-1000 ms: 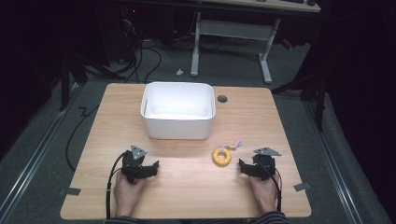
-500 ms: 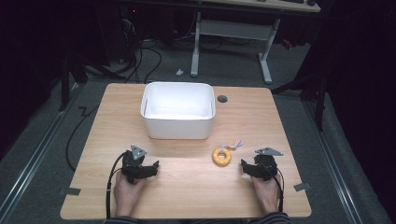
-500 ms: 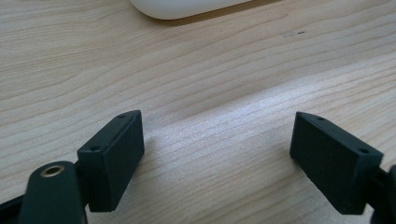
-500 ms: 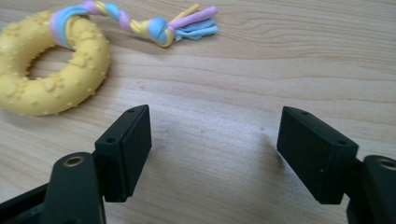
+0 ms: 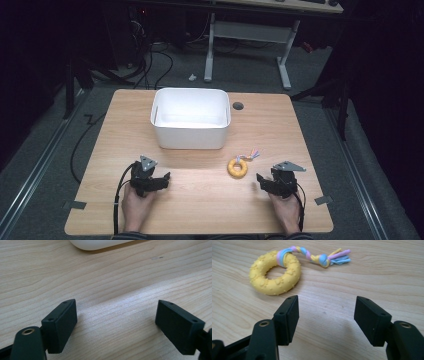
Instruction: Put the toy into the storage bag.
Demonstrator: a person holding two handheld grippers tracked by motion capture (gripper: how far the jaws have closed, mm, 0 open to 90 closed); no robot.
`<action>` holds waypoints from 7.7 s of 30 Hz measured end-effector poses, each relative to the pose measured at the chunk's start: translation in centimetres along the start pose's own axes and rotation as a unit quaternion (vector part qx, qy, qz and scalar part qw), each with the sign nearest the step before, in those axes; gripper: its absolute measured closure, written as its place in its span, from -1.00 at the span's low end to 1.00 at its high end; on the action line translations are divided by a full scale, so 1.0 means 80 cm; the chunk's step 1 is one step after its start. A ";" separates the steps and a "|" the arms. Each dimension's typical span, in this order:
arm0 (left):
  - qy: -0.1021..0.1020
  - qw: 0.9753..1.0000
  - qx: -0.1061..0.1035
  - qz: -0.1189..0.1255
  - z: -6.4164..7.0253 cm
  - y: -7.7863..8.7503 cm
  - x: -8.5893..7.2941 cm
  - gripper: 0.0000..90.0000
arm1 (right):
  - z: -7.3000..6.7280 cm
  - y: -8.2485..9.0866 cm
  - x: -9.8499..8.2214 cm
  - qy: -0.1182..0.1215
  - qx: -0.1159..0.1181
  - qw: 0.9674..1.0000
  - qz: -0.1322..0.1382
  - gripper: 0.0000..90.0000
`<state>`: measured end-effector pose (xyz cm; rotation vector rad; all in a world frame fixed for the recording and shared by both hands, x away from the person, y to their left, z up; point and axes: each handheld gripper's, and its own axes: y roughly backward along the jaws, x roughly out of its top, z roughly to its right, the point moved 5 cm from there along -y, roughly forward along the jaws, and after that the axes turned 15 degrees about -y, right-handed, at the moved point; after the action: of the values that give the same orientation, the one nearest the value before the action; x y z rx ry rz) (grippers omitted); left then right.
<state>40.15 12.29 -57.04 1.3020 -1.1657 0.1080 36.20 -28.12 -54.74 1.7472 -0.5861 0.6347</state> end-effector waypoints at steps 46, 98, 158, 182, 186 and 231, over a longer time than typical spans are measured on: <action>0.001 1.000 0.001 0.000 -0.001 0.000 0.000 -0.58 | -0.060 -0.035 0.057 0.035 0.059 0.996 -0.054 -0.02; 0.002 1.000 0.001 0.001 -0.001 0.000 0.000 -0.58 | -0.065 -0.067 0.056 0.070 0.033 0.989 -0.122 0.46; 0.000 1.000 0.002 0.000 -0.001 0.000 0.000 -0.59 | -0.074 0.045 0.144 0.107 0.091 0.989 -0.053 0.47; 0.000 1.000 0.001 0.000 -0.001 0.000 0.000 -0.59 | -0.105 0.056 0.192 0.128 0.109 0.985 -0.036 0.47; 0.000 1.000 0.001 0.000 -0.001 0.000 0.000 -0.59 | -0.112 0.056 0.203 0.129 0.112 0.985 -0.033 0.47; 0.001 1.000 0.000 0.001 -0.001 0.000 0.000 -0.58 | -0.189 0.002 0.267 0.166 0.099 0.980 -0.038 0.47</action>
<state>40.21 12.36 -57.04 1.3007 -1.1653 0.1108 49.85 -15.00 -36.75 1.7862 -0.2289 0.9335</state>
